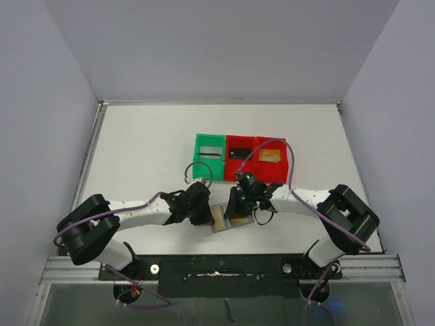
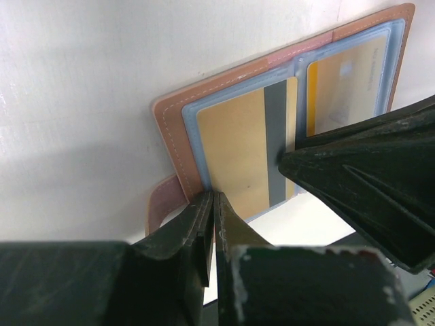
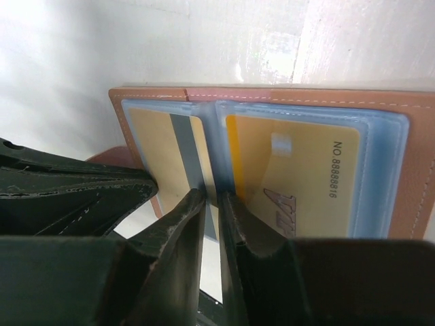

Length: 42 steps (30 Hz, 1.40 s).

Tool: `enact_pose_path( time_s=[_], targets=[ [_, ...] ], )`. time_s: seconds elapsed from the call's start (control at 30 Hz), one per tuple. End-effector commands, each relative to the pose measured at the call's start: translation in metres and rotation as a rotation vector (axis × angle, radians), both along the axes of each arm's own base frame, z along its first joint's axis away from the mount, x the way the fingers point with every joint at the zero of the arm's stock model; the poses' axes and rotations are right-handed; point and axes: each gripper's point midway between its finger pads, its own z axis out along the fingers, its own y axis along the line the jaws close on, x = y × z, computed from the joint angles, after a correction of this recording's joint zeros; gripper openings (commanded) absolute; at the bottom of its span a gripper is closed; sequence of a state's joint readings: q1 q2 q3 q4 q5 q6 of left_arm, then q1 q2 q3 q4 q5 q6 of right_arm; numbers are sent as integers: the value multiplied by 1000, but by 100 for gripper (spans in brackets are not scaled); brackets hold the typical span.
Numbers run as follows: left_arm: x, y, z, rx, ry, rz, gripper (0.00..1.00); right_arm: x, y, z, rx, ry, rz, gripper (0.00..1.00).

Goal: Take the credit cards out of the card holder

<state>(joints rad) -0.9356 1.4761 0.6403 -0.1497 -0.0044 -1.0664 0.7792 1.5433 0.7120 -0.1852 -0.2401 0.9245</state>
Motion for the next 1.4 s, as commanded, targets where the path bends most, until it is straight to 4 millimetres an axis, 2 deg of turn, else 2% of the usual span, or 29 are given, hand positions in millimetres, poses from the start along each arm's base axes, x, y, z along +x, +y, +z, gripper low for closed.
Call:
enact_pose_path(
  time_s=[0.0,0.17,0.3,0.63,1.07,1.37],
  targets=[
    [-8,14,-28,96,20,-6,5,6,14,15,127,-26,-3,14],
    [-9,17,-29,105,21,-5,5,10,12,33,271,-50,-6,5],
    [-8,16,-30,109,22,-6,4,0,17,49,415,-48,71,0],
    [-7,16,-30,114,21,-8,4,3,-3,40,424,-31,21,0],
    [-7,15,-30,120,21,-17,4,-3,-18,29,432,2,17,2],
    [-5,13,-25,110,12,-20,4,0,-31,21,414,21,-52,4]
  ],
)
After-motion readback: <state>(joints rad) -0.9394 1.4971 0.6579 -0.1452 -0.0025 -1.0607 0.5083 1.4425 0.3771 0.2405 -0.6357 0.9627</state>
